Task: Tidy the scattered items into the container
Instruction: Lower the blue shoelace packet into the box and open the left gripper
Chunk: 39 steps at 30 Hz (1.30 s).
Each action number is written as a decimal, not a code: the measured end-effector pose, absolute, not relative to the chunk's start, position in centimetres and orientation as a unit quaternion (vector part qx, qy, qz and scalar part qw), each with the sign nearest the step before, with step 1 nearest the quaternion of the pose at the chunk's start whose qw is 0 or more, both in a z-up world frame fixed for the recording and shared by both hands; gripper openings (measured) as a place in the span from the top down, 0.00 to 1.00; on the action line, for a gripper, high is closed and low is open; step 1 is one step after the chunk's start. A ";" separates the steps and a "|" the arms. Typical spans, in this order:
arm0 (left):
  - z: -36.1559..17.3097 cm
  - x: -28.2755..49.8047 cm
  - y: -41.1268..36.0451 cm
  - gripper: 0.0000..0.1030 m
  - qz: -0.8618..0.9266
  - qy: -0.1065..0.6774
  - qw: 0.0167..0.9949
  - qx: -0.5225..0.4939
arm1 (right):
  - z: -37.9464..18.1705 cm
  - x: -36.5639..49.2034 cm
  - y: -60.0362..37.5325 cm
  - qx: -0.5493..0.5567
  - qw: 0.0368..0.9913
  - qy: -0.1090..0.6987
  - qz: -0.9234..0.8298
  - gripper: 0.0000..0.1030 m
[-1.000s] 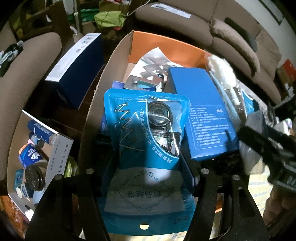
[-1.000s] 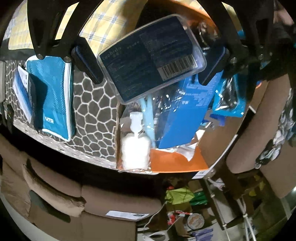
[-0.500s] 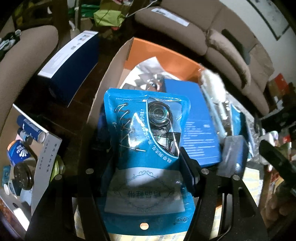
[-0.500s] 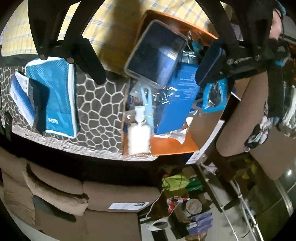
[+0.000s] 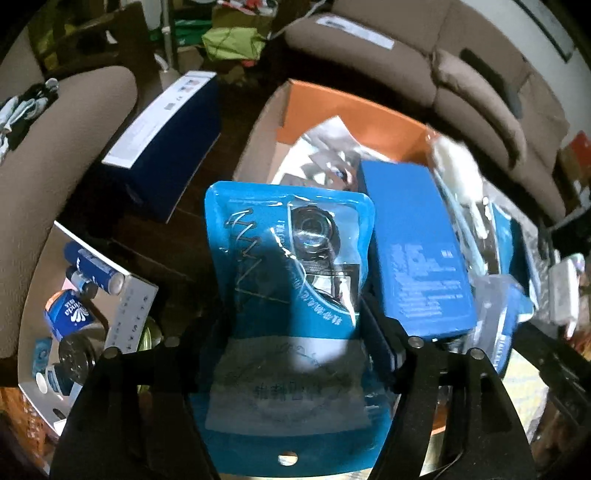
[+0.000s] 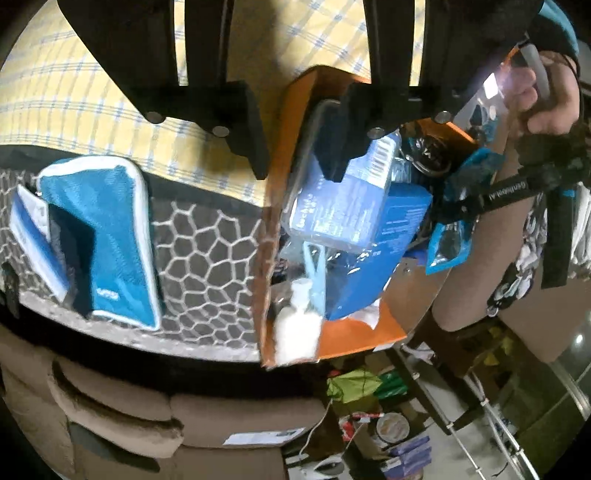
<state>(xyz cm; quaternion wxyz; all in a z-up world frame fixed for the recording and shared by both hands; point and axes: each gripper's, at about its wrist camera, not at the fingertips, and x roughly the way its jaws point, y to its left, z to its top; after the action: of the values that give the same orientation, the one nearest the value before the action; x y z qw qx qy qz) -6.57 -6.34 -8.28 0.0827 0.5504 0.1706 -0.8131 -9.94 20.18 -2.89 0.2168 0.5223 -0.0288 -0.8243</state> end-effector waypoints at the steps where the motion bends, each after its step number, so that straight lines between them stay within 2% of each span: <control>1: -8.4 -6.7 -6.1 0.27 -0.808 0.170 0.083 0.559 | -3.2 -10.1 19.3 0.521 0.224 -0.024 -0.823 0.70; 4: -8.0 -6.6 -6.4 0.25 -0.801 0.175 0.087 0.566 | -3.3 -10.5 17.7 0.508 0.221 -0.009 -0.833 0.67; 5: -7.8 -6.5 -6.7 0.20 -0.802 0.185 0.080 0.563 | -3.3 -10.7 17.5 0.505 0.219 -0.008 -0.835 0.66; 10: -6.0 -5.3 -9.8 0.19 -0.804 0.283 0.047 0.520 | -2.4 -10.8 17.8 0.501 0.211 -0.004 -0.839 0.68; 13: -4.9 -5.2 -10.1 0.18 -0.814 0.280 0.045 0.507 | -1.3 -9.4 18.6 0.470 0.207 0.011 -0.858 0.68; 15: -4.6 -5.1 -9.8 0.18 -0.818 0.278 0.038 0.501 | -2.7 -9.3 18.2 0.507 0.218 0.022 -0.834 0.70; 22: -4.2 -4.3 -6.6 0.18 -0.823 0.259 0.003 0.505 | -2.1 -6.7 21.5 0.520 0.224 -0.015 -0.824 0.70; 28: -3.2 -4.1 -4.2 0.18 -0.833 0.235 -0.021 0.501 | -1.7 -3.7 30.4 0.516 0.120 -0.010 -0.848 0.65; 32: -3.2 -3.9 -3.4 0.18 -0.834 0.227 -0.017 0.503 | -2.7 -3.2 36.0 0.510 0.026 0.007 -0.860 0.42; 35: -3.0 -3.8 -3.1 0.18 -0.837 0.220 -0.015 0.500 | -3.7 -5.3 37.7 0.512 0.007 0.019 -0.859 0.38; 38: -3.0 -3.7 -3.0 0.18 -0.841 0.215 -0.006 0.497 | -4.5 -8.9 37.1 0.493 -0.031 0.079 -0.866 0.19; 39: -3.1 -3.7 -3.0 0.18 -0.842 0.211 -0.003 0.497 | -5.0 -10.4 36.6 0.481 -0.036 0.101 -0.870 0.18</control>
<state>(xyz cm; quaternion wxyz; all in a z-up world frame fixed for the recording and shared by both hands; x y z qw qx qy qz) -3.74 -2.96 -3.06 -0.0026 0.4967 0.2112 -0.8418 -10.37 36.61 -4.98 -0.0365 0.4814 0.1012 -0.8699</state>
